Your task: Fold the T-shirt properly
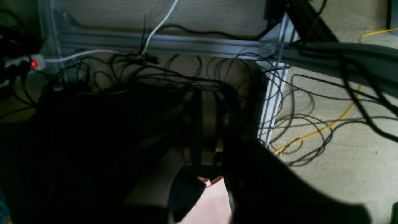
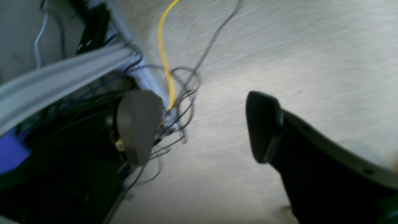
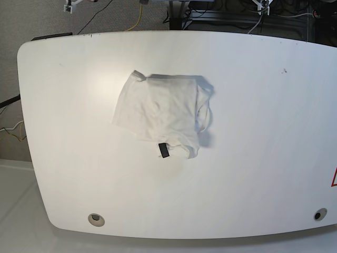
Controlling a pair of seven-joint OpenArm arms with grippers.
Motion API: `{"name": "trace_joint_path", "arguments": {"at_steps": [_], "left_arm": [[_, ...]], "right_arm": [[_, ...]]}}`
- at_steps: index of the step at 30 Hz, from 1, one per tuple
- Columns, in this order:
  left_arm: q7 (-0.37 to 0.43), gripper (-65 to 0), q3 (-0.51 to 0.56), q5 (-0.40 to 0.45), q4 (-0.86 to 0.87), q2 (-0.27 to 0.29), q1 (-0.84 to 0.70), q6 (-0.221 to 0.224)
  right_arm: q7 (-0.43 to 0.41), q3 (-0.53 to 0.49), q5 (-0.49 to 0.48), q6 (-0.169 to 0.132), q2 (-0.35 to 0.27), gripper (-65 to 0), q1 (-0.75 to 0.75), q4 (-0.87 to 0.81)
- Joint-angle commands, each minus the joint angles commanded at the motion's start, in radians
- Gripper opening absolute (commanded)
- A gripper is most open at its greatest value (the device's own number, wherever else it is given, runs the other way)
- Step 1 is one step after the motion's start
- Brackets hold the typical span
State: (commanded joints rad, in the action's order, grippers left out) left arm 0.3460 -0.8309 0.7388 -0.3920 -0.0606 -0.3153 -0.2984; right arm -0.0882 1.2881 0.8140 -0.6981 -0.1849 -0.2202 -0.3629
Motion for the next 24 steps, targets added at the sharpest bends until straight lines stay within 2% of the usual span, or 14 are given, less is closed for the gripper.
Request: {"name": "trace_joint_path", "arguments": {"at_steps": [1,2,8,9,10,11,14,17,19,22,24], "left_arm": [[0.014,-62.8,0.002,0.014,0.034,-0.009,0.014,0.011],[0.035,-62.8,0.006,0.037,0.104,-0.021,0.038,0.040],[0.104,-62.8,0.008,0.153,0.367,-0.078,0.144,0.195],[0.110,-62.8,0.008,0.181,0.392,-0.084,0.166,0.219],[0.112,-62.8,0.008,0.192,0.392,-0.087,0.173,0.230],[0.117,-62.8,0.006,0.224,0.392,-0.091,0.193,0.258],[0.117,-62.8,0.006,0.262,0.392,-0.087,0.227,0.292],[0.115,-62.8,0.006,0.287,0.392,-0.061,0.269,0.301],[0.104,-62.8,0.006,0.313,0.392,-0.037,0.295,0.302],[0.052,-62.8,0.005,0.331,0.392,-0.008,0.322,0.304],[0.028,-62.8,0.005,0.328,0.392,0.014,0.338,0.304]], "right_arm": [[-0.020,0.000,0.011,0.000,-0.003,-21.9,0.003,0.026],[-0.052,0.000,0.028,0.012,-0.011,-21.7,0.011,0.077],[-0.127,-0.002,0.147,0.142,-0.034,-21.5,0.072,0.269],[-0.129,-0.002,0.172,0.163,-0.034,-21.4,0.081,0.292],[-0.129,-0.002,0.183,0.171,-0.032,-21.4,0.086,0.301],[-0.129,-0.002,0.215,0.202,-0.028,-21.4,0.104,0.325],[-0.127,0.000,0.273,0.251,-0.005,-21.4,0.135,0.345],[-0.117,0.000,0.338,0.294,0.032,-21.4,0.163,0.347],[-0.087,0.000,0.382,0.334,0.054,-21.4,0.184,0.347],[-0.061,0.000,0.431,0.369,0.091,-21.4,0.209,0.347],[-0.057,0.000,0.446,0.381,0.106,-21.4,0.219,0.347]]}}
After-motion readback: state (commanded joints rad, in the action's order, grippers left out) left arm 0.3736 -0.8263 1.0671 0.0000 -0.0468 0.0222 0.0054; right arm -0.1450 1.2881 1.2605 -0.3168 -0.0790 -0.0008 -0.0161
